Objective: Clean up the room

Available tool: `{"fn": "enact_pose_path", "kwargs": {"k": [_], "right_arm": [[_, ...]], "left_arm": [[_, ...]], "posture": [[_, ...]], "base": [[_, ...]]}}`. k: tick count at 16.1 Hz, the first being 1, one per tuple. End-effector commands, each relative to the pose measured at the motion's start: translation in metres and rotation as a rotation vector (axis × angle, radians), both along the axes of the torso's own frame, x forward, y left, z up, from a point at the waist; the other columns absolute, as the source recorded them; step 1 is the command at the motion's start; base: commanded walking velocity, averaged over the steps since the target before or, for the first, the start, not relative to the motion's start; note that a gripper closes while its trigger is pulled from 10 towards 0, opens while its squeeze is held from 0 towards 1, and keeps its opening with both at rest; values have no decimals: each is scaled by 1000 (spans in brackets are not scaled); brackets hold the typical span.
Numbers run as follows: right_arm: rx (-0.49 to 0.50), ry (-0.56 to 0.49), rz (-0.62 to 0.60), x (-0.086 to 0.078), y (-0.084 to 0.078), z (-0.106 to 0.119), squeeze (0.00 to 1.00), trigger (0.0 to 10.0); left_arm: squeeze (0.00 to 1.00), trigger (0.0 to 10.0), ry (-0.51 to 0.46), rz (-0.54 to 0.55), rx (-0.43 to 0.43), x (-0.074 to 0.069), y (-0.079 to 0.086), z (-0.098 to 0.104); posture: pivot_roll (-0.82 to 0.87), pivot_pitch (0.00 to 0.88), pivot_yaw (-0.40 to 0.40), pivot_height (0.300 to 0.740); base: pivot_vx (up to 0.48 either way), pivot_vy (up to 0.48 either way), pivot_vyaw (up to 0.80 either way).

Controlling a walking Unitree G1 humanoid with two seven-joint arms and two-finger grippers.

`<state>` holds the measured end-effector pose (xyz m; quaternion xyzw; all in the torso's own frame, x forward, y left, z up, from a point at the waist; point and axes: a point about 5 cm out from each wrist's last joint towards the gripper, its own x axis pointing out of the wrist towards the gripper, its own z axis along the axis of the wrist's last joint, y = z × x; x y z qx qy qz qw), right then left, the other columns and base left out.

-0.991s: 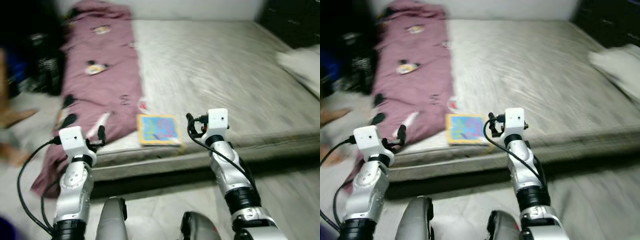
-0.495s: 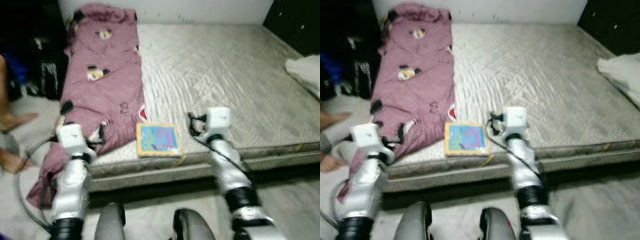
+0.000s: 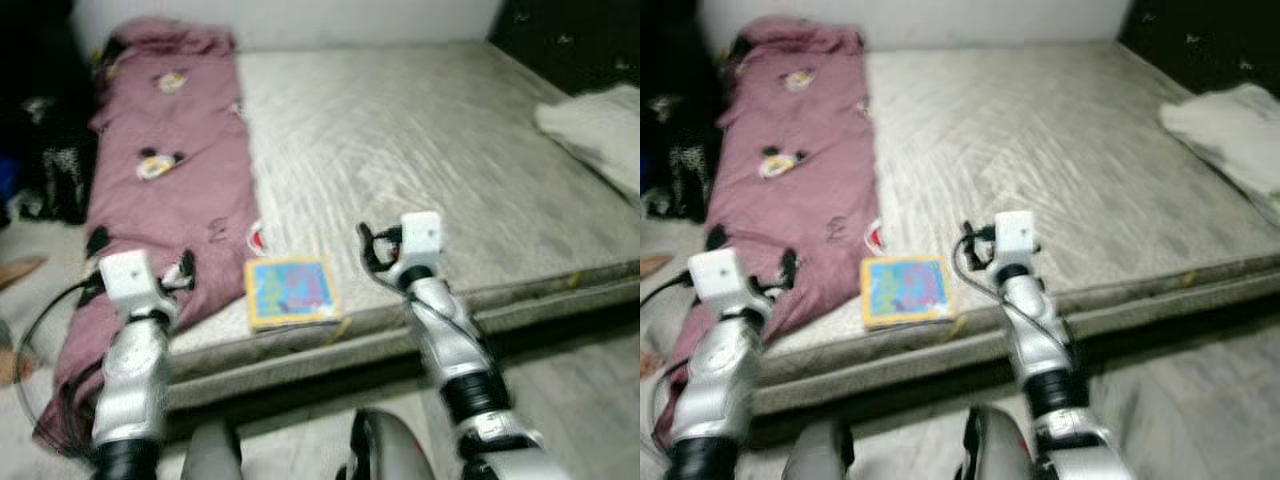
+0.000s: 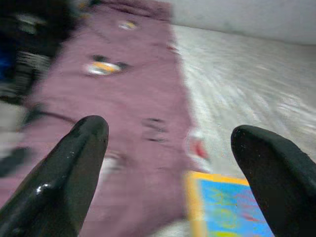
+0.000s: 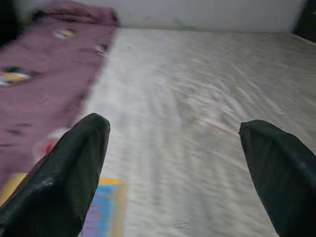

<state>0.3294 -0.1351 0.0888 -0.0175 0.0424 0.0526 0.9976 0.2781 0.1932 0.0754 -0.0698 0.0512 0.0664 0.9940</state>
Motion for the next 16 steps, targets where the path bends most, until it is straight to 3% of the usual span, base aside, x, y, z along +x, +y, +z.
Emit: {"fn": "enact_pose_path", "kwargs": {"k": [1, 6, 10, 16], "right_arm": [[8, 2, -10, 2, 0, 2, 0, 10000], [7, 3, -10, 2, 0, 2, 0, 10000], [12, 10, -12, 2, -1, 1, 0, 10000], [5, 8, -6, 1, -1, 1, 0, 10000]], "left_arm": [[0, 10000, 17, 1, 16, -1, 3, -2], [0, 10000, 14, -13, 10, 0, 1, -2], [0, 10000, 21, -15, 13, 0, 1, -2], [0, 10000, 27, 6, 22, -1, 2, -3]], "posture": [[-72, 16, -45, 642], [-73, 15, -46, 642], [-73, 15, -46, 642], [-74, 9, -49, 642]], "base": [[0, 0, 0], [0, 0, 0], [0, 0, -761], [0, 0, 0]]}}
